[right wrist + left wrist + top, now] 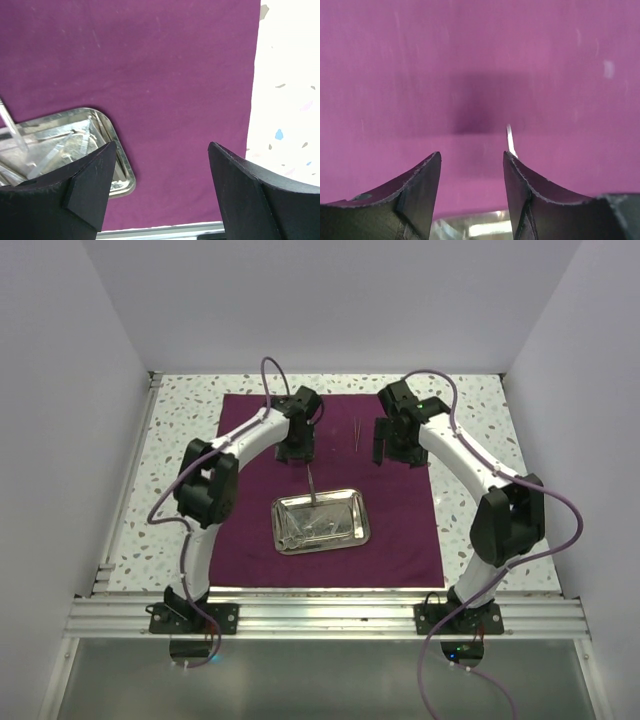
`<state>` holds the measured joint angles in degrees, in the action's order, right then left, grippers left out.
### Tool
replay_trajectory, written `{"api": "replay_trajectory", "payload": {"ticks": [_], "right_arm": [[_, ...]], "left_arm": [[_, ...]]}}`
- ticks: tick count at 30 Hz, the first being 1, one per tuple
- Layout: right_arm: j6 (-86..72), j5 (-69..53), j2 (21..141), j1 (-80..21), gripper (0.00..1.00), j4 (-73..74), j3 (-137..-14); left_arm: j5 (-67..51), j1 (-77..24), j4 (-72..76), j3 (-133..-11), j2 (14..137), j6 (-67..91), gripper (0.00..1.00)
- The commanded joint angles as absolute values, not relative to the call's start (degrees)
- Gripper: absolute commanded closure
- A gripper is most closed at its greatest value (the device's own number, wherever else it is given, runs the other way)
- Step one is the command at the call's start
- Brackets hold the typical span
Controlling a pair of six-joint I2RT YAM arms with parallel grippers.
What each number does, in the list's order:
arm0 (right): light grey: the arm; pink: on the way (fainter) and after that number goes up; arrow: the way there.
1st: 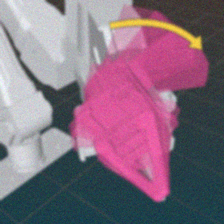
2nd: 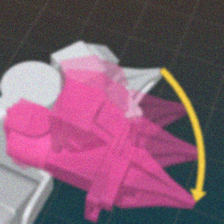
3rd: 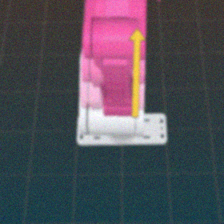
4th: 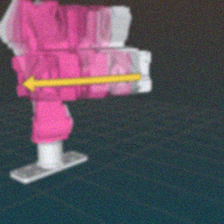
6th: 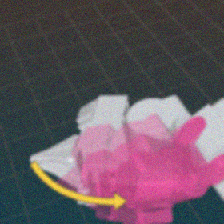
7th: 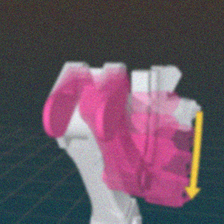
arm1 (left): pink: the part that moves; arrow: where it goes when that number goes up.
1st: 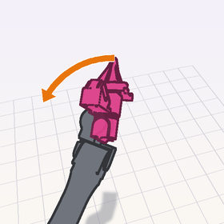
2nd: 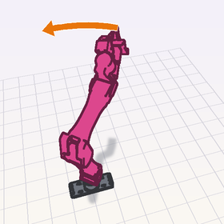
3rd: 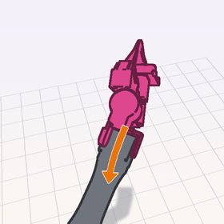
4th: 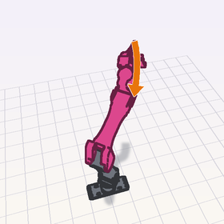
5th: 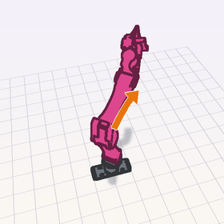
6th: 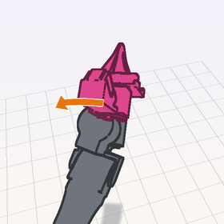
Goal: Open and lay out the surgical kit
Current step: Pick up the medical item from the container.
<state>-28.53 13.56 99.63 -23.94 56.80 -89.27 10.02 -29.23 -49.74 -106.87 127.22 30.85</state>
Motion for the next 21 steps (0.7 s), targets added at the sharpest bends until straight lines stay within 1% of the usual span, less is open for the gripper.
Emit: {"api": "replay_trajectory", "payload": {"ticks": [1,4,8,13,21], "right_arm": [[-29.6,13.4,97.4,-23.8,0.22,56.1,-87.5],[-29.9,13.1,97.3,-23.9,0.22,55.4,-86.8],[-29.9,13.3,97.6,-23.8,0.22,55.5,-87.1],[-29.4,13.7,97.1,-23.9,0.22,55.9,-87.5],[-29.1,14.1,95.5,-23.9,0.22,56.3,-85.3]], "left_arm": [[10.3,-32.4,-47.2,-101.0,114.5,31.4,0.43],[10.2,-34.0,-47.3,-97.3,110.2,32.3,0.44],[9.7,-35.4,-46.1,-93.3,108.3,34.0,0.44],[9.4,-36.9,-44.6,-91.0,109.6,35.9,0.46],[9.5,-37.5,-43.3,-92.8,114.1,36.9,0.47]]}}
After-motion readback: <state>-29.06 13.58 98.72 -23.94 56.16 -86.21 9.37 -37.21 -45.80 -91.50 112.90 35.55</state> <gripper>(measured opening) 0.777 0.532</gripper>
